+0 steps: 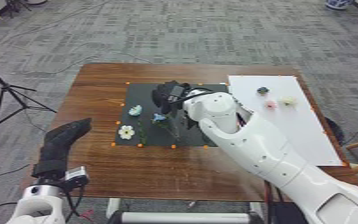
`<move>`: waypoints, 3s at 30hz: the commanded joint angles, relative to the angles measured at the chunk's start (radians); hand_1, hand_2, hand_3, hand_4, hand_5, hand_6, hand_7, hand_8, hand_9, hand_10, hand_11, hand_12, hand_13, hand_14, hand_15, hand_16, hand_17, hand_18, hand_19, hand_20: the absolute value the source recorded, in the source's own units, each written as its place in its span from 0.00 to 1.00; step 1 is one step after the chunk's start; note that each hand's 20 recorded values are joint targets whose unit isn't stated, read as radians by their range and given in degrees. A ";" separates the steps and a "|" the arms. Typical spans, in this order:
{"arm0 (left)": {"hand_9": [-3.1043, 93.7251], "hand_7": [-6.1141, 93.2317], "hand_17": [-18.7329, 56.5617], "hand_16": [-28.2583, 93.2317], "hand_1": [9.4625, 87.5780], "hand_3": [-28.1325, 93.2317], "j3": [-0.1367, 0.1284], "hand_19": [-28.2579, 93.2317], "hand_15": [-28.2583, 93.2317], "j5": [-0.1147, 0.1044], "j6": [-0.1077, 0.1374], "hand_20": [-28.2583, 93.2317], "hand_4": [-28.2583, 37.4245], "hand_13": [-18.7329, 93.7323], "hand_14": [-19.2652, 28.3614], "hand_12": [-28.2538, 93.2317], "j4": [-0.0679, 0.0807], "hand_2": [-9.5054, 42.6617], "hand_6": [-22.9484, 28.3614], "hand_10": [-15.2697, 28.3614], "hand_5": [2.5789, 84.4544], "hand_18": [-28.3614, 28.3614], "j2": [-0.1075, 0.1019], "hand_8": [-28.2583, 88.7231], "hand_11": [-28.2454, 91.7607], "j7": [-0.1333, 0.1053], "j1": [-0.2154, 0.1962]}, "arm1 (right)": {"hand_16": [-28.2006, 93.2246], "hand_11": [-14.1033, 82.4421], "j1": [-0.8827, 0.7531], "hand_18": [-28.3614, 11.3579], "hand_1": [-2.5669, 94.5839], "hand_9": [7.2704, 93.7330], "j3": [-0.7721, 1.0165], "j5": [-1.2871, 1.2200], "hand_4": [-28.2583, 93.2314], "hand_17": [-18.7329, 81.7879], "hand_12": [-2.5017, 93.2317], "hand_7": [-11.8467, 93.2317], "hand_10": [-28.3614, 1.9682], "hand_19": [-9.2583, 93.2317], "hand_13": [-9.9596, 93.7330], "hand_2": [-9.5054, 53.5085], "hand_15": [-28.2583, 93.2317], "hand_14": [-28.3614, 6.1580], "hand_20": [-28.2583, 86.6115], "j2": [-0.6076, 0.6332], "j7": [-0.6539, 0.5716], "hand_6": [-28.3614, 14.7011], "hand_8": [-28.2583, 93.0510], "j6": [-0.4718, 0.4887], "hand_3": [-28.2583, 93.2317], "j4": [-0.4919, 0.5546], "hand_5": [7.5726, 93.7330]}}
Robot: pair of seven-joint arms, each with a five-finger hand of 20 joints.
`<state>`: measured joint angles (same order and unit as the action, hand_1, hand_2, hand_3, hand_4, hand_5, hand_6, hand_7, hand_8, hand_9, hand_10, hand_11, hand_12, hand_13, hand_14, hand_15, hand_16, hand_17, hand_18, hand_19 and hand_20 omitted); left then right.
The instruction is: Arrange flowers
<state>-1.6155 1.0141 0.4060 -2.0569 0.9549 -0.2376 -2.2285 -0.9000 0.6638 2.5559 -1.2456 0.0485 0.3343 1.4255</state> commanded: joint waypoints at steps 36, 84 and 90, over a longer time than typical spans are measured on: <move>0.54 0.24 0.28 0.23 0.28 0.76 -0.024 0.34 0.37 0.056 -0.044 0.36 0.05 0.49 0.73 0.31 -0.034 0.06 0.40 0.65 0.61 0.74 0.034 0.15 0.40 0.034 -0.070 | 0.51 0.34 -0.277 0.31 0.35 0.76 0.429 -0.192 0.10 0.76 0.27 0.27 0.52 1.00 0.92 0.00 0.73 0.66 0.75 0.496 -0.308 0.62 0.20 0.098 0.74 0.134 0.60; 0.54 0.24 0.28 0.23 0.26 0.77 -0.032 0.34 0.37 0.040 -0.048 0.36 0.03 0.49 0.74 0.31 -0.029 0.10 0.39 0.66 0.62 0.74 0.015 0.15 0.40 0.031 -0.048 | 0.54 0.39 0.012 0.38 0.62 0.94 0.028 -0.269 0.06 0.83 0.28 0.34 0.65 1.00 0.98 0.06 0.73 0.78 0.80 0.428 0.003 0.69 0.35 -0.155 0.68 0.196 0.79; 0.54 0.24 0.28 0.23 0.25 0.77 -0.034 0.34 0.37 0.039 -0.052 0.36 0.03 0.49 0.74 0.31 -0.030 0.10 0.39 0.66 0.62 0.74 0.017 0.15 0.40 0.031 -0.051 | 0.54 0.38 -0.002 0.38 0.63 0.93 -0.029 -0.227 0.06 0.82 0.28 0.34 0.65 1.00 0.97 0.07 0.73 0.78 0.80 0.351 0.064 0.69 0.34 -0.126 0.67 0.211 0.79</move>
<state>-1.6435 1.0597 0.3691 -2.0828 0.9716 -0.2106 -2.2782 -0.8714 0.6883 2.2866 -0.7875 0.0466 0.2102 1.5945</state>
